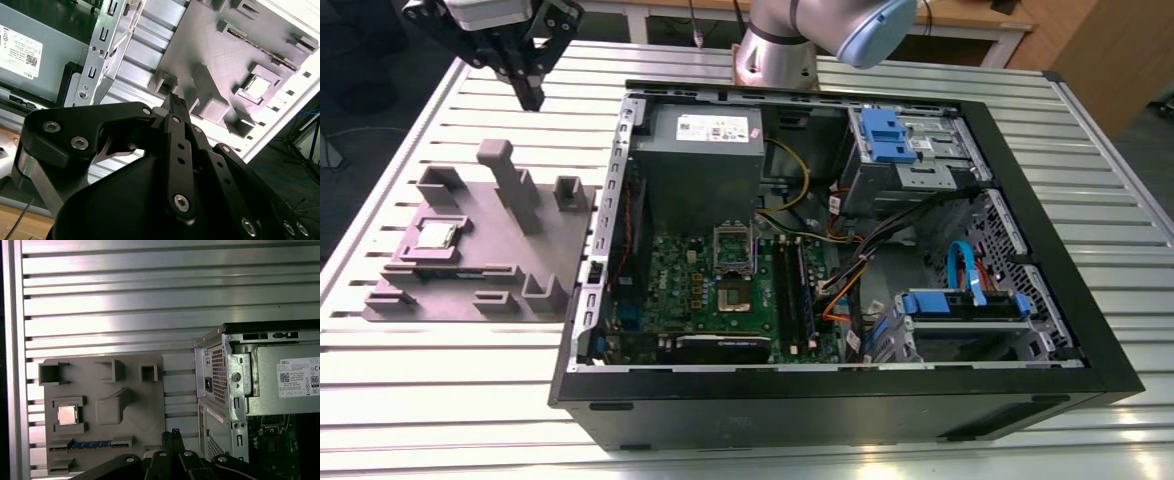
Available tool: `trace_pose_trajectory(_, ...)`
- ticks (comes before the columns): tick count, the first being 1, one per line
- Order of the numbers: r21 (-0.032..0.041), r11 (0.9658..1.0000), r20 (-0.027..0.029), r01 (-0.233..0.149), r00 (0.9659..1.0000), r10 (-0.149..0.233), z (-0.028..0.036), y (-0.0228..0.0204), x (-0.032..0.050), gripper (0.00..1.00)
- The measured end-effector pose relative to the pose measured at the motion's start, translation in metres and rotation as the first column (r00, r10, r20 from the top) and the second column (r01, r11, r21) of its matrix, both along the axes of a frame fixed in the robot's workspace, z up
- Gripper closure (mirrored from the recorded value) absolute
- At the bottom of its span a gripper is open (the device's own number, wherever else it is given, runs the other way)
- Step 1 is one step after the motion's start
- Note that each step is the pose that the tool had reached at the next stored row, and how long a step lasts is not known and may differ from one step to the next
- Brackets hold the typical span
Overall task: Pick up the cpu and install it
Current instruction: 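Reach for the cpu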
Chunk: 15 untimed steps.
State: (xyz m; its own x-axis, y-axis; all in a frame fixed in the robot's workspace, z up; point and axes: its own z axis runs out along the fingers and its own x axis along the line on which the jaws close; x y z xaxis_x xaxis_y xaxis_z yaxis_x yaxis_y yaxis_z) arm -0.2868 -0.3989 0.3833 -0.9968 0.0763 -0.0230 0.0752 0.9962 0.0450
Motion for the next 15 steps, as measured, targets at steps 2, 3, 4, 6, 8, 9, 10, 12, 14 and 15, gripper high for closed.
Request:
trace_pose_trajectory(2,0.0,1.0,0.0,0.0,1.0,0.0,-0.0001,0.0,-0.0004,0.9)
trace_pose_trajectory(3,0.0,1.0,0.0,0.0,1.0,0.0,-0.0001,0.0,-0.0005,0.9)
trace_pose_trajectory(4,0.0,1.0,0.0,0.0,1.0,0.0,-0.0001,0.0,-0.0007,0.9)
trace_pose_trajectory(6,-0.0001,1.0,-0.0001,0.0,1.0,0.0,-0.0001,0.0,-0.0011,0.9)
trace_pose_trajectory(8,0.0,1.0,-0.0001,0.0,1.0,0.0,-0.0003,0.0,-0.0013,0.9)
trace_pose_trajectory(9,0.0,1.0,0.0,0.0,1.0,0.0,-0.0004,0.0,-0.0015,0.9)
trace_pose_trajectory(10,0.0,1.0,-0.0001,0.0,1.0,0.0,-0.0005,0.0,-0.0015,0.9)
trace_pose_trajectory(12,0.0,1.0,-0.0002,0.0,1.0,0.0,-0.0012,0.0,-0.0019,0.9)
trace_pose_trajectory(14,-0.0001,1.0,-0.0002,0.0,1.0,0.0,-0.0014,0.0,-0.0021,0.9)
trace_pose_trajectory(15,0.0001,1.0,-0.0001,0.0,1.0,0.0,-0.0016,0.0,-0.0022,0.9)
